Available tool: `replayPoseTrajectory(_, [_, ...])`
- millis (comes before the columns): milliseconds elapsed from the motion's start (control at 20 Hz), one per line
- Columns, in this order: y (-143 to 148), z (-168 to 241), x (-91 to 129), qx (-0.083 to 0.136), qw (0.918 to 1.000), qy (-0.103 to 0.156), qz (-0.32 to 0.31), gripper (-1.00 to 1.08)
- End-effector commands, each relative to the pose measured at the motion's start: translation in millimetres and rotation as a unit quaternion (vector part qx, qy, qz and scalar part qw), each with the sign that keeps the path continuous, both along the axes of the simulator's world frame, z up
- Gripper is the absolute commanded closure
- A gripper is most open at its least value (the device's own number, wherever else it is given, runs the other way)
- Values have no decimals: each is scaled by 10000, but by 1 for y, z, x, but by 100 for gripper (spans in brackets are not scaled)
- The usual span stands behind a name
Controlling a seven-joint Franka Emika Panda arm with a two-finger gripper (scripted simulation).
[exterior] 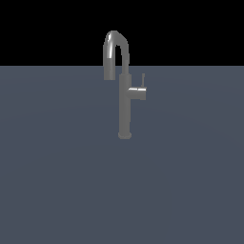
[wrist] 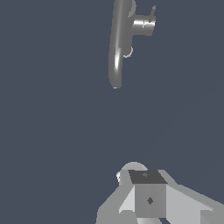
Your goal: Turn on the faucet by rotating a designated handle.
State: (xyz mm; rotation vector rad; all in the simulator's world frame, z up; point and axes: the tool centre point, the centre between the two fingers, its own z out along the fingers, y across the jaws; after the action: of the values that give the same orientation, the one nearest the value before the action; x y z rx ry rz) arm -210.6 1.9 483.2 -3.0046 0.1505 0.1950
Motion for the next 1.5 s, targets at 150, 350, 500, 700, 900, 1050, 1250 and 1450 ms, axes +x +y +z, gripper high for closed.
replayPoseTrajectory(150, [1,-3,30,432,9973,370,-470,108])
replayPoseTrajectory(350, [1,-7,54,773,9913,657,-838,108])
replayPoseTrajectory(500, [-1,-11,72,1035,9844,877,-1119,108])
replayPoseTrajectory(700, [-4,-17,96,1392,9717,1175,-1502,108])
replayPoseTrajectory(900, [-9,-26,121,1759,9547,1479,-1891,108])
replayPoseTrajectory(1050, [-14,-34,139,2041,9388,1710,-2187,108])
replayPoseTrajectory(1250, [-21,-47,163,2422,9129,2023,-2587,108])
replayPoseTrajectory(1450, [-30,-62,185,2793,8829,2326,-2974,108])
